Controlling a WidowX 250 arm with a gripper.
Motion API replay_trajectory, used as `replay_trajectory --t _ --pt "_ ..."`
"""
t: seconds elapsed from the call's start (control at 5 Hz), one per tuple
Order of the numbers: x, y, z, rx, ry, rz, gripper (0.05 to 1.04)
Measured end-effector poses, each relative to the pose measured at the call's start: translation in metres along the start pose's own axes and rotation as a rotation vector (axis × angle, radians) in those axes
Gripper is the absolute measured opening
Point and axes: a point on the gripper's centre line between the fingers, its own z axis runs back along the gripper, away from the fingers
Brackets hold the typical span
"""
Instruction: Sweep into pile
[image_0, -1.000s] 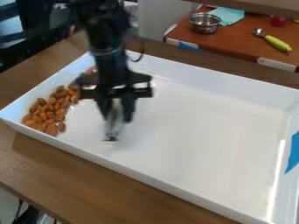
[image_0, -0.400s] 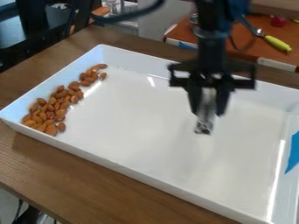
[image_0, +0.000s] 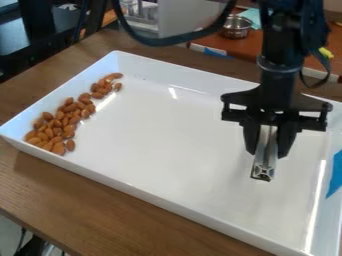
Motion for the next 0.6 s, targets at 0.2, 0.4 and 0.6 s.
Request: replay_trajectory --t 0.2,0.4,0.6 --pt "-0.003 0.001 -0.01 0.041 -0.057 -0.06 0.769" --pt "-0.005 0.003 -0.009 0.036 -0.028 -0.071 0.996" --pt "-0.005 0.016 0.02 0.01 0.043 -0.07 1.005"
